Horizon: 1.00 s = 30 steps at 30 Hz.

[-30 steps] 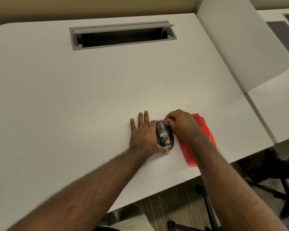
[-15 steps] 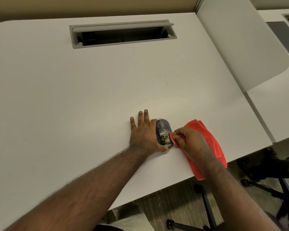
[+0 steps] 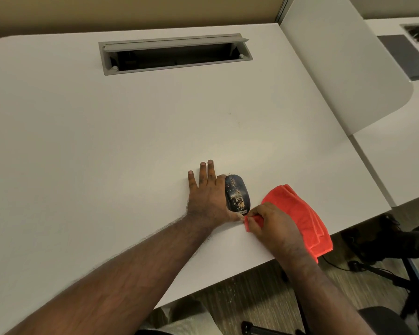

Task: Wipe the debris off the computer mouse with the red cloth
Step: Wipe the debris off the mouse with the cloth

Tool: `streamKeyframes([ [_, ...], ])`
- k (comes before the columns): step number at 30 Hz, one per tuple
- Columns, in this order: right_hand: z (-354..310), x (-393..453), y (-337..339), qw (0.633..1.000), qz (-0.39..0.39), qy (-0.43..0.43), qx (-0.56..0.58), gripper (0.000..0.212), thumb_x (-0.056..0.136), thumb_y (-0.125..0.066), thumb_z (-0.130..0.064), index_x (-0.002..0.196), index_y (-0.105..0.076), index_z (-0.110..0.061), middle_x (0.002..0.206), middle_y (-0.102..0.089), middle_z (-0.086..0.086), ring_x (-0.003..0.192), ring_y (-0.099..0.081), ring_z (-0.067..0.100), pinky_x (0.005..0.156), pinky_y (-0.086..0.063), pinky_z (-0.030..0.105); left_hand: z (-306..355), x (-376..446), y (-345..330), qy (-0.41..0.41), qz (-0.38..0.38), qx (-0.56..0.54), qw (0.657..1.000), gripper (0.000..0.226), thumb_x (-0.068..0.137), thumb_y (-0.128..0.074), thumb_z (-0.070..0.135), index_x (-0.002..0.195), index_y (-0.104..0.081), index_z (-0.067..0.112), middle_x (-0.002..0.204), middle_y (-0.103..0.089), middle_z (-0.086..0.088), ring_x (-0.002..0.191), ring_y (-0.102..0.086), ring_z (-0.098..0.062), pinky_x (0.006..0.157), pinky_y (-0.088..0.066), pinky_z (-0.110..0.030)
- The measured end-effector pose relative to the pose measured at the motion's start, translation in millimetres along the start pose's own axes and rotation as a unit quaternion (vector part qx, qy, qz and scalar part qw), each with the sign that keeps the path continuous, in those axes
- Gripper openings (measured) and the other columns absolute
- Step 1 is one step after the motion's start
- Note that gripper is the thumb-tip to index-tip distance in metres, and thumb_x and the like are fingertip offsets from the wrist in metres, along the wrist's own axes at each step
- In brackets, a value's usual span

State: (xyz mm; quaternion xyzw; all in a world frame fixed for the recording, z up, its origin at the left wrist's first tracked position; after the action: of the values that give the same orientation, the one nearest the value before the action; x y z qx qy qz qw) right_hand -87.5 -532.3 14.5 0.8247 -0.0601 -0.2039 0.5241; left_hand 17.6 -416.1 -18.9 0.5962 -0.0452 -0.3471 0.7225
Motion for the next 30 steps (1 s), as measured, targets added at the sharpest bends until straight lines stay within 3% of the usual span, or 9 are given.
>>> streamKeyframes([
  [5, -1, -2, 23, 0.993, 0.082, -0.020, 0.084, 0.005, 0.085, -0.065, -0.035, 0.089, -0.065, -0.031, 0.085, -0.062, -0.017, 0.079, -0.058, -0.001, 0.067, -0.049, 0.020, 1, -3, 1, -0.001, -0.002, -0.010, 1.000, 0.128, 0.055, -0.060, 0.092, 0.154, -0.020, 0.020, 0.164, 0.015, -0.017, 0.150, 0.019, -0.032, 0.118, 0.008, -0.061],
  [9, -7, 0, 19, 0.994, 0.082, -0.019, 0.068, 0.007, 0.087, -0.064, -0.034, 0.092, -0.064, -0.030, 0.087, -0.060, -0.016, 0.080, -0.058, 0.001, 0.068, -0.050, 0.022, -1, -4, 3, 0.014, -0.034, -0.020, 0.999, 0.124, 0.062, -0.060, 0.087, 0.156, -0.015, 0.019, 0.163, 0.017, -0.017, 0.149, 0.022, -0.034, 0.117, 0.008, -0.063],
  [14, -4, 1, 15, 0.993, 0.087, -0.036, 0.075, 0.007, 0.086, -0.064, -0.031, 0.093, -0.064, -0.028, 0.086, -0.060, -0.015, 0.078, -0.056, 0.002, 0.064, -0.043, 0.015, -3, 8, 22, 0.024, -0.038, -0.062, 0.997, 0.079, 0.089, -0.052, 0.061, 0.155, -0.027, 0.025, 0.165, 0.013, -0.015, 0.150, 0.018, -0.034, 0.118, 0.007, -0.062],
  [17, -5, -1, 19, 0.990, 0.105, -0.044, 0.082, 0.007, 0.087, -0.063, -0.031, 0.093, -0.064, -0.029, 0.087, -0.059, -0.015, 0.077, -0.055, 0.001, 0.062, -0.040, 0.011, 4, 19, 34, 0.014, -0.022, -0.047, 0.999, 0.062, 0.093, -0.048, 0.060, 0.147, -0.042, 0.030, 0.165, 0.010, -0.015, 0.151, 0.016, -0.034, 0.117, 0.008, -0.062],
  [22, -9, -3, 19, 0.990, 0.114, -0.053, 0.068, 0.009, 0.088, -0.061, -0.032, 0.095, -0.064, -0.028, 0.089, -0.060, -0.014, 0.076, -0.055, 0.002, 0.066, -0.049, 0.022, 8, 32, 35, 0.022, -0.033, 0.004, 0.999, 0.071, 0.086, -0.048, 0.073, 0.137, -0.055, 0.025, 0.165, 0.009, -0.018, 0.150, 0.015, -0.037, 0.113, 0.009, -0.067],
  [30, -10, -4, 19, 0.989, 0.120, -0.064, 0.062, 0.011, 0.090, -0.059, -0.031, 0.097, -0.064, -0.026, 0.091, -0.061, -0.012, 0.077, -0.056, 0.004, 0.067, -0.051, 0.026, 11, 39, 31, 0.025, -0.040, 0.023, 0.999, 0.076, 0.075, -0.057, 0.078, 0.128, -0.061, 0.024, 0.165, 0.007, -0.019, 0.150, 0.015, -0.039, 0.112, 0.009, -0.070],
])
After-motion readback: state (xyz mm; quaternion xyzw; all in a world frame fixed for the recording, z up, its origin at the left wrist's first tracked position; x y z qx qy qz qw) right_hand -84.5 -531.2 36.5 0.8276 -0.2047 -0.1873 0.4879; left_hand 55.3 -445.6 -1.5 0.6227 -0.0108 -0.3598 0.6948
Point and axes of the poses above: each hand's wrist, its own x-axis towards the middle knuckle, its own y-axis out of the back of the hand, z = x × y, the point moved 10 cm from there along x, towards the middle knuckle
